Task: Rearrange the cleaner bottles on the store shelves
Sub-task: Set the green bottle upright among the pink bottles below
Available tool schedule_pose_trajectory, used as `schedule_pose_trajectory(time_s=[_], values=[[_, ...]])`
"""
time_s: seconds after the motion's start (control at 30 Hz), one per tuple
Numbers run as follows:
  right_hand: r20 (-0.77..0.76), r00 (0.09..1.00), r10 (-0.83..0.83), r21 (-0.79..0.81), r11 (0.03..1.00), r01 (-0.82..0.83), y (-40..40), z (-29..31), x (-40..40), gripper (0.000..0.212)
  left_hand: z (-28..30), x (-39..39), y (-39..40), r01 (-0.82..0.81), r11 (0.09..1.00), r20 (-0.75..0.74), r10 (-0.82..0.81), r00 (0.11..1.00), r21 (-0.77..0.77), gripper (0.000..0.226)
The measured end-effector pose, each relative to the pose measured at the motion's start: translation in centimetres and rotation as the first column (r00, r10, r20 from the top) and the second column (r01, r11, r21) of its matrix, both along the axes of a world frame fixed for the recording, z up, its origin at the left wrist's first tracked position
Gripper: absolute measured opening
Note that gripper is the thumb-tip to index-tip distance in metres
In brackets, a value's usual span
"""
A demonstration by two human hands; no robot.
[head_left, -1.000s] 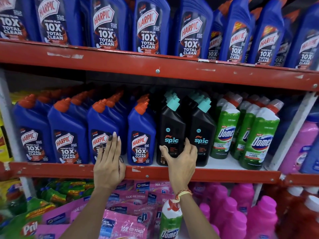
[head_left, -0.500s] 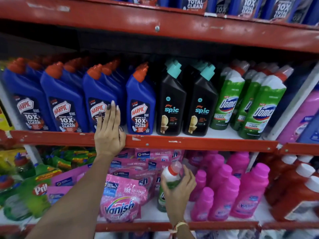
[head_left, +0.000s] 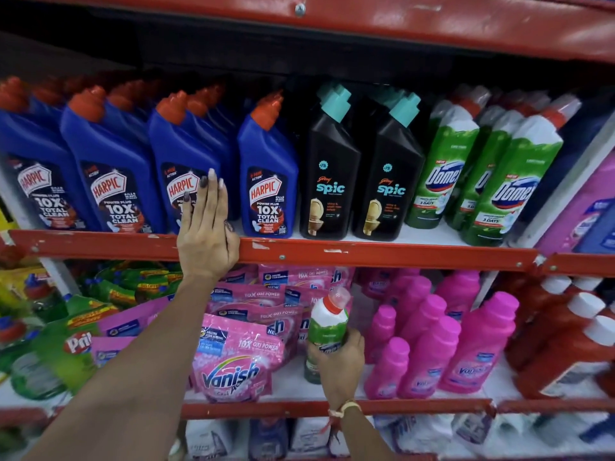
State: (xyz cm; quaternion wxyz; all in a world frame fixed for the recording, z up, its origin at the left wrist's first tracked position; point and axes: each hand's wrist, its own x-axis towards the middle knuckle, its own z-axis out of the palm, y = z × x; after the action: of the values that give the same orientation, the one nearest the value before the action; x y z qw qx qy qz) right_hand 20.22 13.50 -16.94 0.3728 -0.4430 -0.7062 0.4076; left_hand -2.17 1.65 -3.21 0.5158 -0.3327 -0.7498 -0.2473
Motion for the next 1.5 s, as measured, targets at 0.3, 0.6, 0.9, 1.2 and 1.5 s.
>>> schedule_pose_trajectory(time_s=[0.3, 0.6, 0.9, 1.2, 1.5], values=[[-0.065, 0.997, 0.039, 0.128, 0.991, -0.031, 1.1, 6.1, 3.0, 0.070, 0.0, 0.1, -0.1, 0.007, 1.000, -0.002, -0.007, 1.000, -0.012, 0.063], [-0.225, 0.974, -0.014, 0.301, 0.950, 0.083, 4.1, 16.5, 4.8, 0.074, 0.3, 0.4, -0.2, 0.029, 0.999, 0.023, -0.029, 0.999, -0.021, 0.066], [-0.325, 0.928, -0.181, 0.332, 0.897, 0.292, 10.5, 25.6, 5.4, 0.077, 0.3, 0.0, -0.2, 0.028, 0.999, 0.026, -0.027, 0.999, -0.026, 0.067], [-0.300, 0.926, -0.228, 0.318, 0.892, 0.322, 16.1, 28.0, 3.9, 0.080, 0.0, -0.1, -0.1, 0.016, 1.000, 0.008, -0.016, 1.000, -0.023, 0.066], [-0.256, 0.933, -0.253, 0.334, 0.883, 0.331, 18.0, 26.0, 2.0, 0.083, 0.3, 0.1, -0.1, 0.030, 1.000, 0.000, -0.030, 1.000, 0.002, 0.065]])
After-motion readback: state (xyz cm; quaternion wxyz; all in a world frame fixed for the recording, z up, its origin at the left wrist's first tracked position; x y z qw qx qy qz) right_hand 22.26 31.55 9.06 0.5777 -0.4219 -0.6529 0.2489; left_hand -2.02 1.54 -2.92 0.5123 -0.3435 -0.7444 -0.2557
